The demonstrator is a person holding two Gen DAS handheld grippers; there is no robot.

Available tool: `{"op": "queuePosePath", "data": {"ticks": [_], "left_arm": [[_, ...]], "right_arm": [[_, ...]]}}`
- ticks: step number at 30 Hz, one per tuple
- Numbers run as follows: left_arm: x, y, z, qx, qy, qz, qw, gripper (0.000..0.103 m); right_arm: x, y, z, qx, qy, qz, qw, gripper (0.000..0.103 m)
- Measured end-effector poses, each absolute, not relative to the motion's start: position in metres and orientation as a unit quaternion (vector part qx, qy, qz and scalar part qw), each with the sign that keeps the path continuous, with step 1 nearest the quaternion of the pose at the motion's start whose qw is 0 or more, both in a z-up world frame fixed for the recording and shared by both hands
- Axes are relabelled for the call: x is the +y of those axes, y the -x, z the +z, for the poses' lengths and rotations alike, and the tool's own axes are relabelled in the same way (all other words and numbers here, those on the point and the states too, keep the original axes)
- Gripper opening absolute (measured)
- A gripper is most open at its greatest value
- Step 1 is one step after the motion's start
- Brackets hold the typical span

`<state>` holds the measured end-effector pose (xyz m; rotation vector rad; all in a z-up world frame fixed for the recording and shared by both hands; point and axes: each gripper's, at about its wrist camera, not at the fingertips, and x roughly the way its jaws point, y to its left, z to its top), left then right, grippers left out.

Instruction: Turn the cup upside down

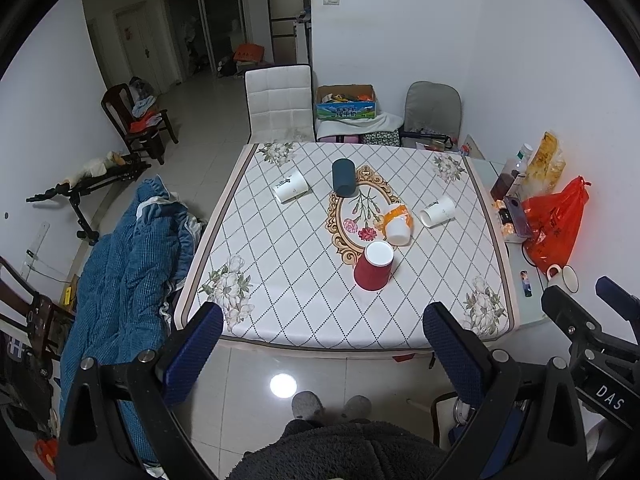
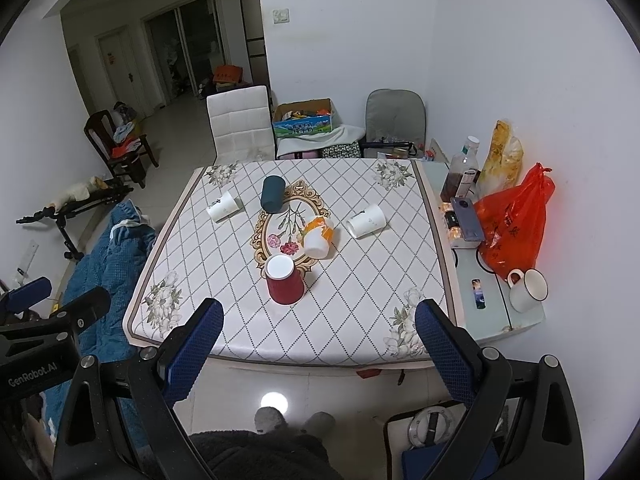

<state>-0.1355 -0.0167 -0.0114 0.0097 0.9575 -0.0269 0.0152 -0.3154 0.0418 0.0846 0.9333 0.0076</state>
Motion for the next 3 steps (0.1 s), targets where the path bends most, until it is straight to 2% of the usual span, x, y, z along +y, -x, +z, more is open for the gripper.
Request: {"op": "queuePosePath", "data": {"ticks": [3], "left_arm": [[-0.0158, 0.1328, -0.0107, 0.459, -0.004, -0.013, 0.888, 0.102]], "right_arm": [[-0.3153, -0.015, 0.0419, 0.449, -0.04, 0.003, 0.893, 0.099]]}}
